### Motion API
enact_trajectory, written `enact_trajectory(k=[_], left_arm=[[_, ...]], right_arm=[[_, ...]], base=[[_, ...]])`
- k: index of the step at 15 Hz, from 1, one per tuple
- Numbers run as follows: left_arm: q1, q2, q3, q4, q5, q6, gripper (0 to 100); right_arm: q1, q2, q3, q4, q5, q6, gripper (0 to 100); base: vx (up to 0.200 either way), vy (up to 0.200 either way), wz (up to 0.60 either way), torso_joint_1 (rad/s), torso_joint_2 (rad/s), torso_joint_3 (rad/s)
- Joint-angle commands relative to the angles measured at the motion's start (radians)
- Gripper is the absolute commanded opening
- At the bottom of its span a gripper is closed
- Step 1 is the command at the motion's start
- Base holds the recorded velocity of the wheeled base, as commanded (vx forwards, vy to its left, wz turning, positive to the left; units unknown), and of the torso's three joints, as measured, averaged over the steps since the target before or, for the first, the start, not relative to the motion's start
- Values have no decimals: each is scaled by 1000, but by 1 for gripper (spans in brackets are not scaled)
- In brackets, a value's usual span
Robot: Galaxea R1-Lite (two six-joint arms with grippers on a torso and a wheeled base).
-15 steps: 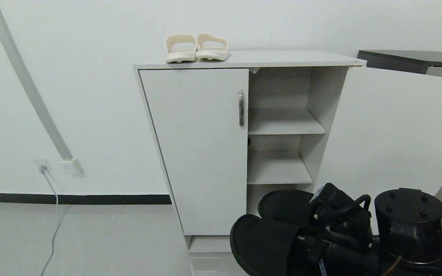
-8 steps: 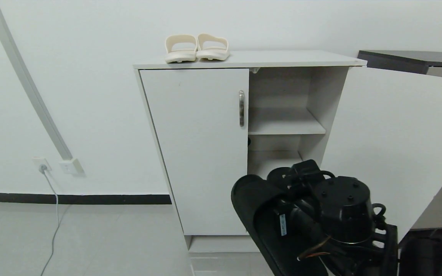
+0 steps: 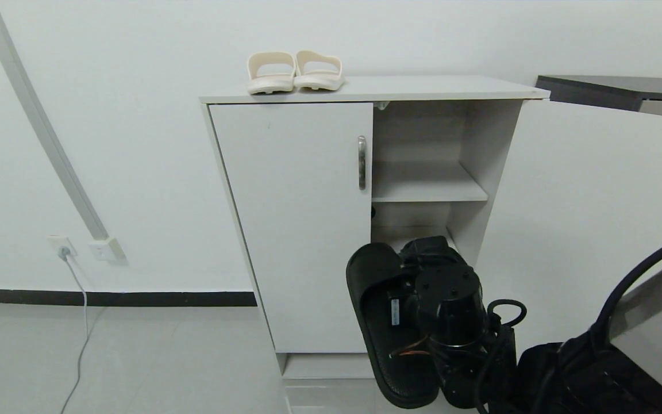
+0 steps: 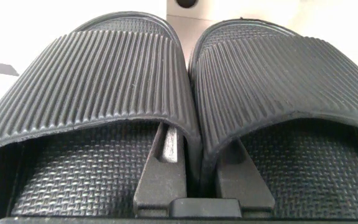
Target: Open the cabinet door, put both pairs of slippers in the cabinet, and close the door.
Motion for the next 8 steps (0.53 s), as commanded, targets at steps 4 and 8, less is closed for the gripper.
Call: enact_trajectory(k=[4,8], left_arm=[[1,2,0,0,0,0,0],[1,2,0,0,0,0,0]], right_arm=[[-32,31,-30,1,-31,1,0],[-40,41,-27,1,-31,1,0]], base=[[0,-50,0,2,1,2],[0,-200,0,4,5,5]])
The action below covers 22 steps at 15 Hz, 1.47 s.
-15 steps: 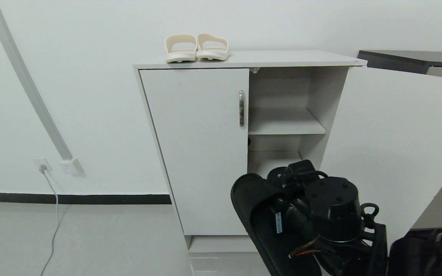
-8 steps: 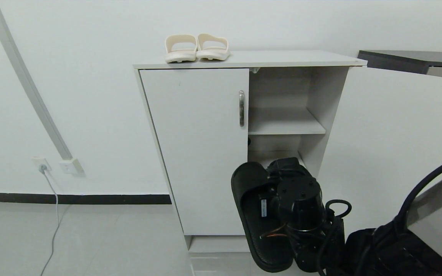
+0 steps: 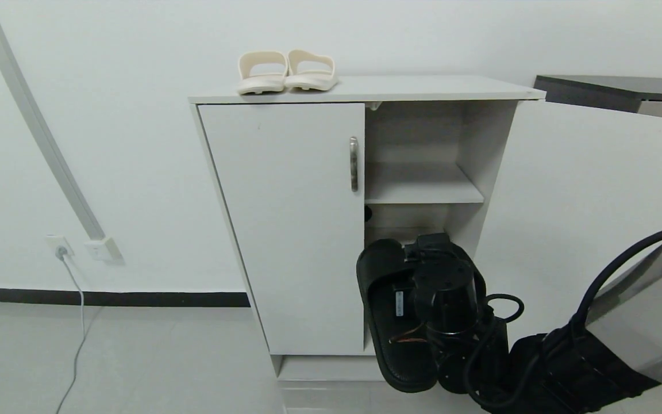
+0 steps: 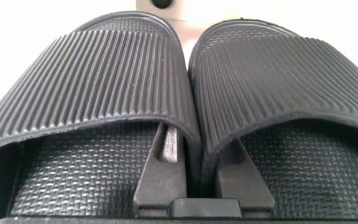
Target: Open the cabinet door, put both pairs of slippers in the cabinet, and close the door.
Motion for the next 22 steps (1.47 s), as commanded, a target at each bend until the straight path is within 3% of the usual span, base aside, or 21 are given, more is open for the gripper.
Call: enact_trajectory(k=[1,9,22], left_arm=[[0,2,0,0,0,0,0],[0,2,-2,0,0,-3,0],[0,2,-2,0,-1,-3,0]], right_arm=[[-3,7,2,0,0,0,0],[-9,74,1,-8,46,27,0],[-31,214,-10,-134,96,20,0]], base=[[0,-200,0,7,7,2],[0,-25,0,0,1,0],[0,0,0,0,0,0]])
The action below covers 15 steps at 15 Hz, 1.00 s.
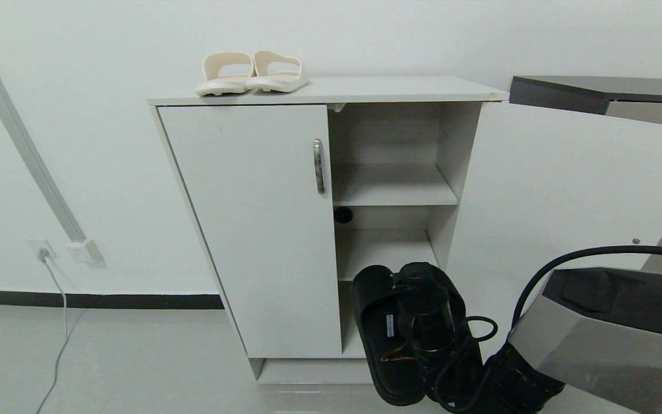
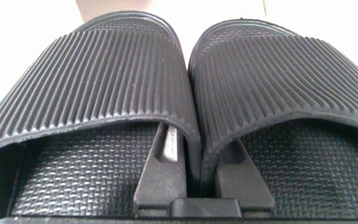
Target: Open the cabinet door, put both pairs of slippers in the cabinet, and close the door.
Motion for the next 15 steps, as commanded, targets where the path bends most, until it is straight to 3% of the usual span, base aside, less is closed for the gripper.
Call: enact_trajectory(k=[1,15], left_arm=[[0,1,0,1,-1,1,0],[0,1,0,0,3,-3,0]], right_arm=[[0,16,-6,-1,0,0,0],[-10,115,-64,-110,-3,-18,0]], base=[[0,0,0,0,0,0],[0,0,0,3,1,-160]])
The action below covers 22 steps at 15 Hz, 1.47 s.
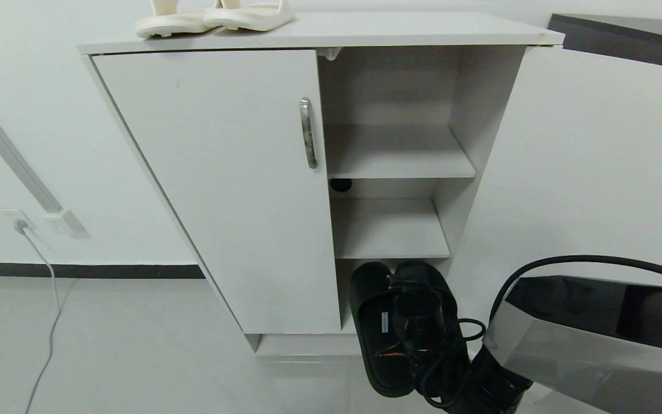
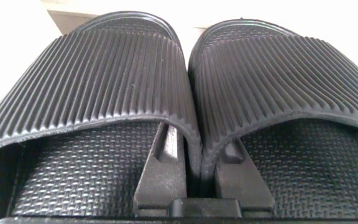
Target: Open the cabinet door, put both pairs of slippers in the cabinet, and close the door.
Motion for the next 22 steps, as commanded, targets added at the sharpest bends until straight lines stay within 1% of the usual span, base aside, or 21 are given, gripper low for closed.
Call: enact_trajectory(k=[1,2,3,4,7,15,22], left_arm=[[0,1,0,0,1,-1,0],[0,1,0,0,1,-1,0],[0,1,0,0,1,-1,0],[0,1,0,0,1,-1,0],[0,1,0,0,1,-1,0],[0,1,0,0,-1,-1,0],[0,1,0,0,-2,1,0]], right_arm=[[-1,19,-2,-10,-2,-7,0],[-6,42,-5,-49,-5,-32,0],[-6,43,-7,-54,-5,-35,0],[-15,80,-22,-117,-8,-71,0],[-27,112,-39,-209,-8,-124,0],[-43,139,-62,-215,-7,-124,0],[-49,137,-65,-215,-7,-125,0]], base=[[0,0,0,0,0,0],[0,0,0,0,0,0],[0,0,0,0,0,0],[0,0,0,0,0,0],[0,0,0,0,0,0],[0,0,0,0,0,0],[200,0,0,3,5,2]])
